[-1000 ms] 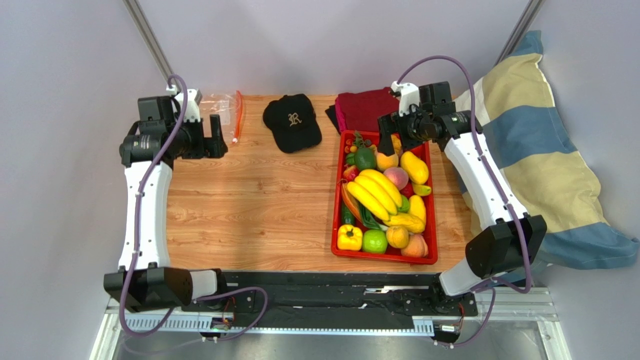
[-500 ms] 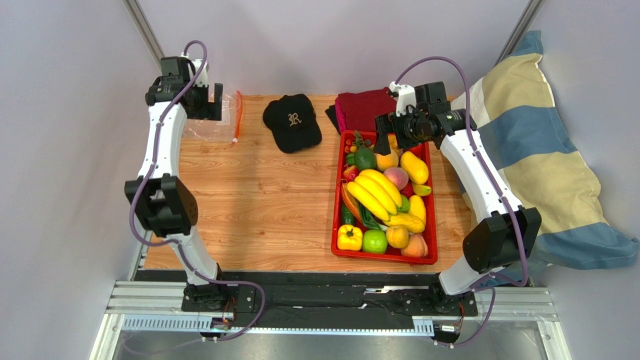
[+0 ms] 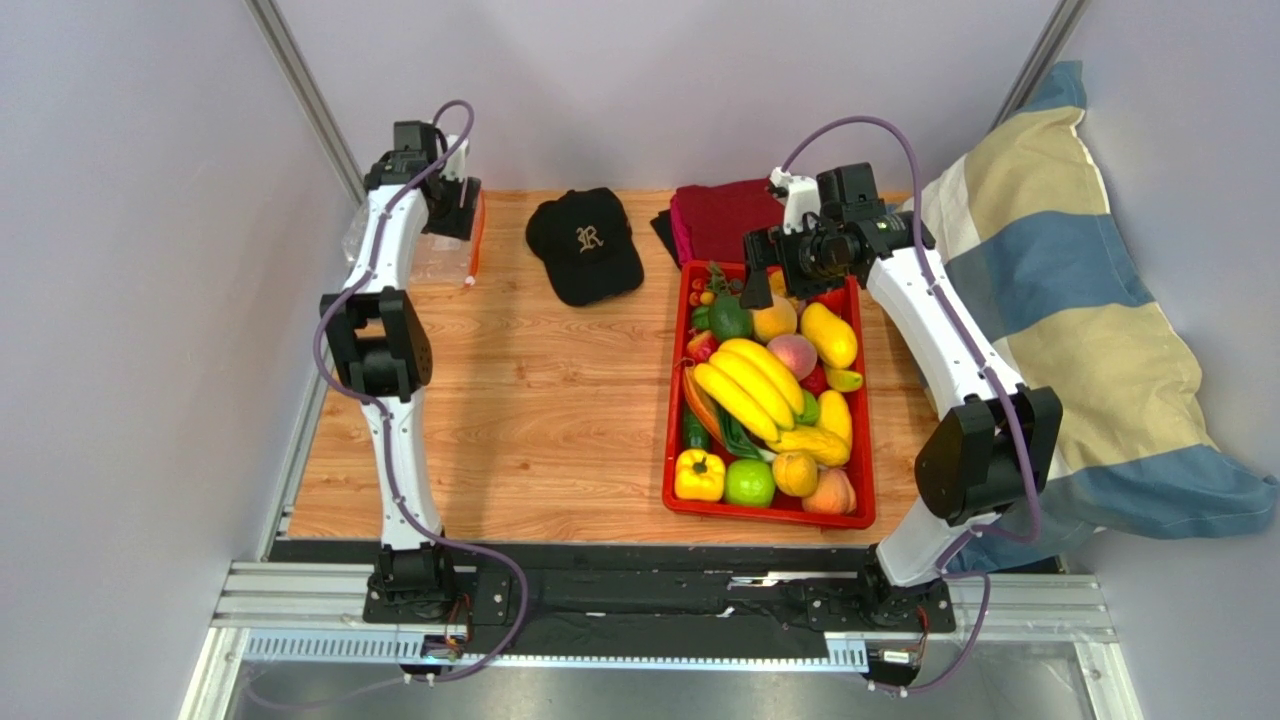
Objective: Place the food in the zip-top bag and seal the zipper
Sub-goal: Pick up the zipper food storage bag at the center of the board.
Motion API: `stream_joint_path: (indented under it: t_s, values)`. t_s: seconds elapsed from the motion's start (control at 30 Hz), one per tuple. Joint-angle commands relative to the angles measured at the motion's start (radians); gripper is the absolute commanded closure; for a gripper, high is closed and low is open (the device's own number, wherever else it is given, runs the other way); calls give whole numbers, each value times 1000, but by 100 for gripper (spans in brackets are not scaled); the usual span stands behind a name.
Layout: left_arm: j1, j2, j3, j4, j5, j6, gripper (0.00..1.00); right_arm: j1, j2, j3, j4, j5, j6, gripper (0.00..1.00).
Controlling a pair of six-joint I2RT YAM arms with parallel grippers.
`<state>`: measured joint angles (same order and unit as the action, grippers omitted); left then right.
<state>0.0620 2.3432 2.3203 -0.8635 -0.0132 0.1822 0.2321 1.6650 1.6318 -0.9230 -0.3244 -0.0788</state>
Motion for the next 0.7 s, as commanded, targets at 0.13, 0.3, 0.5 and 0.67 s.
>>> stream_joint_path:
  t_s: [0.13, 0.3, 0.5, 0.67]
  values:
    - [-42, 96, 89, 142, -31, 20, 28, -4, -27, 11, 10, 8, -21, 0]
    - [-57, 183, 129, 196, -117, 92, 25, -2, -33, -10, 12, 22, -32, 0]
    - [-88, 267, 223, 202, -166, 95, 24, -2, -37, -12, 10, 24, -29, 0]
    - [-113, 309, 225, 248, -244, 201, 28, -4, -50, -20, 12, 24, -30, 0]
